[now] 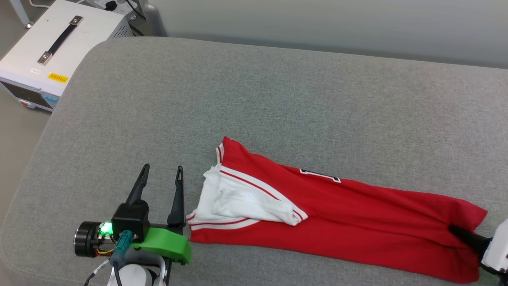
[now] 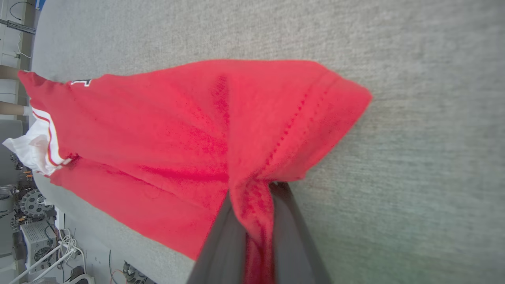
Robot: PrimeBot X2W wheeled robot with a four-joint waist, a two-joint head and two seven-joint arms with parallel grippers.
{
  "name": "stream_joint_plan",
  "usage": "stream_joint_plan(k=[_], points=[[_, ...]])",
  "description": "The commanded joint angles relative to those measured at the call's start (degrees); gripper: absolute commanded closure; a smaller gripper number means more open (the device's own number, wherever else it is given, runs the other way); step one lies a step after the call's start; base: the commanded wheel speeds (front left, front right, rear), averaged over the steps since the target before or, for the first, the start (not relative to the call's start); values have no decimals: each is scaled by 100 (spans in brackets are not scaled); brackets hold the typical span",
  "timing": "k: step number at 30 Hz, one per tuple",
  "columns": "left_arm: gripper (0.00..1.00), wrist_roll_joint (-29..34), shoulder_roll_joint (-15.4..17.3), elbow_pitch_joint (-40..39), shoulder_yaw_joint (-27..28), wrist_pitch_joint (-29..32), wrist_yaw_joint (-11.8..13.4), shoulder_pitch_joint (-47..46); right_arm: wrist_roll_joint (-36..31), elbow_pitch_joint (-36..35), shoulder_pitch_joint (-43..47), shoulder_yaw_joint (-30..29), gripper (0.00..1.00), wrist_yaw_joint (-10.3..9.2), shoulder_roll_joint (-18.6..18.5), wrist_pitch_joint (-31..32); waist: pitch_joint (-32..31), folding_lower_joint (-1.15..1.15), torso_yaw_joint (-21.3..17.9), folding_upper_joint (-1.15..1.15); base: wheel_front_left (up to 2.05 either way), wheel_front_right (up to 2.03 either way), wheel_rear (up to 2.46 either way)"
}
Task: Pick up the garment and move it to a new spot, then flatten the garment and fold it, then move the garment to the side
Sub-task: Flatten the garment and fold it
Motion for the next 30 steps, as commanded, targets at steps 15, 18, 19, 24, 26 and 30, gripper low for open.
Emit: stream_joint_plan(k=[15, 18, 19, 24, 26, 30], points=[[0, 433, -233, 127, 254, -34, -341, 295, 190, -352, 512, -423, 100, -6, -882, -124, -280, 0, -164, 0, 0, 0, 0], [0, 471, -276, 140, 275, -34, -377, 308, 325, -905, 540, -328, 100, -6, -816, 40, -295, 0, -168, 0, 0, 0, 0], [0, 482, -288, 143, 278, -34, -388, 308, 358, -1072, 531, -289, 100, -6, -784, 95, -295, 0, -166, 0, 0, 0, 0], [0, 532, -342, 154, 280, -34, -454, 290, 424, -1868, 290, -8, 100, -6, -504, 445, -272, 0, -128, 0, 0, 0, 0], [0, 550, -370, 155, 276, -34, -480, 265, 332, -2079, 99, 161, 100, -6, -349, 643, -233, 0, -86, 0, 0, 0, 0], [0, 576, -429, 160, 261, -34, -509, 213, -44, -2210, -417, 538, 100, -6, -26, 1008, -135, 0, -6, 0, 0, 0, 0]])
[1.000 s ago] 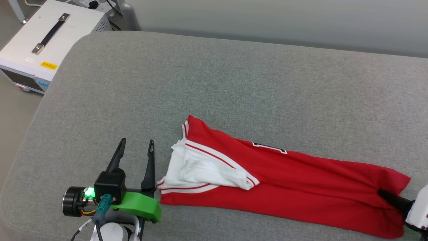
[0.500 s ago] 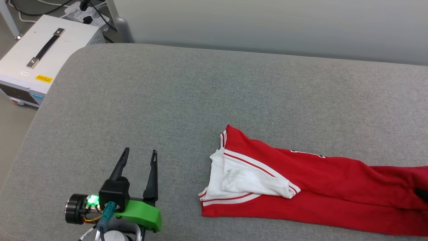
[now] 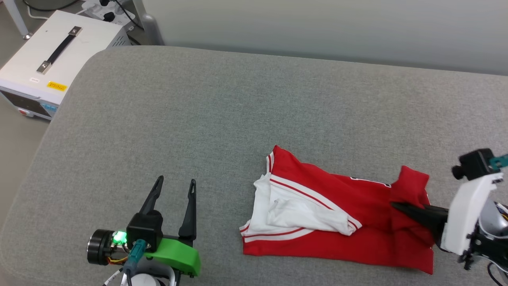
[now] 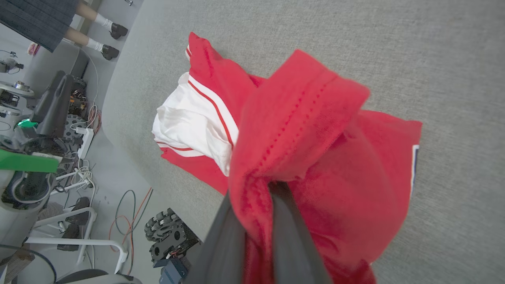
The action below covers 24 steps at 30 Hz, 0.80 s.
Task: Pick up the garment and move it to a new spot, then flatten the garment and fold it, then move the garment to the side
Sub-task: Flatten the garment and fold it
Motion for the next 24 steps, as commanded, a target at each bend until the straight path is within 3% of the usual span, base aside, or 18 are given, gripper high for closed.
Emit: stream_joint_plan(k=[1, 8, 16, 24], points=[[0, 59, -57, 6, 7, -34, -42, -21, -155, -13, -266, 139, 100, -3, 102, 126, 72, 0, 67, 0, 0, 0, 0], [0, 75, -145, 39, -9, -34, -86, -186, -893, 303, -1368, 1131, 100, -3, 738, 535, 283, 0, 217, 0, 0, 0, 0], [0, 101, -216, 72, -32, -34, -111, -363, -1311, 1137, -2351, 2114, 100, -3, 1432, 416, 472, 0, 360, 0, 0, 0, 0], [0, 87, -277, 92, -72, -34, -92, -477, -1472, 2223, -2659, 2776, 100, -3, 1578, 97, 604, 0, 506, 0, 0, 0, 0]])
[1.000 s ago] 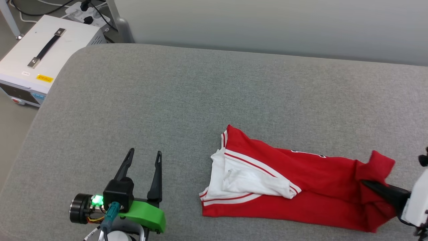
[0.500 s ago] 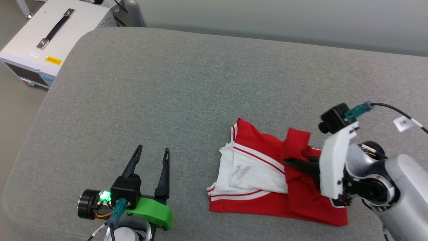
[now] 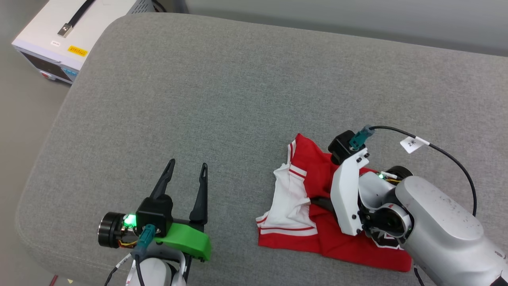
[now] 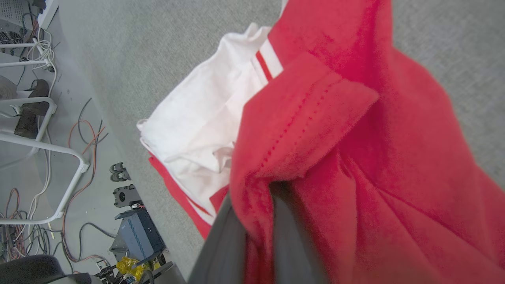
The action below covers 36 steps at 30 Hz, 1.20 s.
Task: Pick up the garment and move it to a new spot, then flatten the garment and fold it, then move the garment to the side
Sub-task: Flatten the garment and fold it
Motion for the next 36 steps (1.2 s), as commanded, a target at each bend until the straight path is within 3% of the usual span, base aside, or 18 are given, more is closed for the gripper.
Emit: stream_joint_plan(k=[1, 5, 6, 7, 8, 9, 16, 22, 30, 36], points=[[0, 23, -34, 14, -4, -34, 7, -94, -24, 170, -73, 70, 100, -4, -17, -101, 43, 0, 35, 0, 0, 0, 0], [0, 16, -47, 21, 33, -34, 19, -77, 10, 391, -99, 215, 100, -4, -20, -478, 50, 0, 6, 0, 0, 0, 0], [0, 17, -48, 23, 49, -34, 24, -63, 29, 382, -111, 232, 91, -4, -19, -592, 35, 0, -15, 0, 0, 0, 0], [0, 20, -50, 31, 66, -34, 28, -47, 44, 347, -133, 253, 54, -4, -37, -745, 12, 0, -37, 0, 0, 0, 0], [0, 25, -51, 41, 79, -34, 29, -41, 59, 307, -148, 270, 40, -4, -59, -864, -16, 0, -59, 0, 0, 0, 0], [0, 33, -52, 48, 93, -34, 26, -35, 68, 238, -168, 275, 0, -4, -100, -1033, -50, 0, -85, 0, 0, 0, 0], [0, 88, -24, 34, 176, -34, 13, 49, -141, -492, -132, 48, 0, -4, -586, -2382, -278, 0, -285, 0, 0, 0, 0], [0, 113, 0, -30, 239, -34, 13, 164, -1144, -710, 129, -746, 0, -4, -933, -3807, -415, 0, -527, 0, 0, 0, 0], [0, 130, 43, -85, 309, -34, 10, 235, -2696, -556, 1042, -2464, 0, -4, -548, -5148, -588, 0, -803, 0, 0, 0, 0], [0, 106, 39, -177, 368, -34, 44, 323, -3816, -723, 1879, -3813, 0, -4, 172, -5475, -713, 0, -933, 0, 0, 0, 0]])
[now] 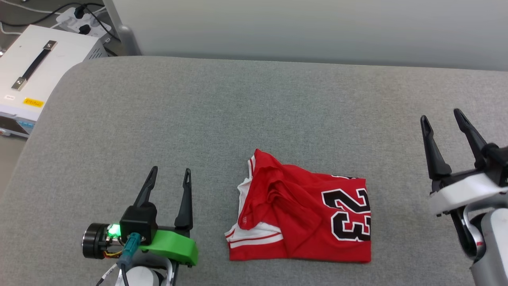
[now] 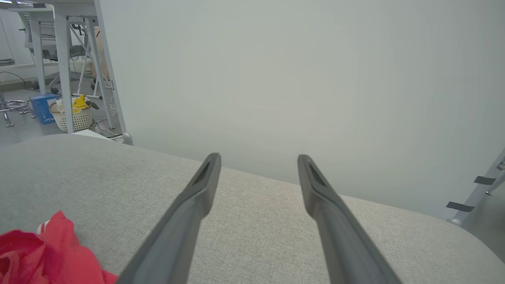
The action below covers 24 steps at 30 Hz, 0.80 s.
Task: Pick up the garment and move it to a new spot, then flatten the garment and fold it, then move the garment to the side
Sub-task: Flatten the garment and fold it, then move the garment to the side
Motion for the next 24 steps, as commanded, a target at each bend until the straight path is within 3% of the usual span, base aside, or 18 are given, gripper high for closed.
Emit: stream_joint_plan(k=[1, 12, 24], points=[[0, 4, 25, -42, 28, -34, 42, 87, -136, -111, 202, -185, 0, -4, 174, -62, -76, 0, -73, 0, 0, 0, 0], [0, -46, 0, -281, 108, -34, 58, 336, -528, -1235, 1573, -903, 0, -4, 1163, -98, -290, 0, -154, 0, 0, 0, 0], [0, -20, 45, -284, 86, -34, -76, 534, -583, -1385, 2368, -934, 0, -4, 1442, -99, -481, 0, -117, 0, 0, 0, 0]])
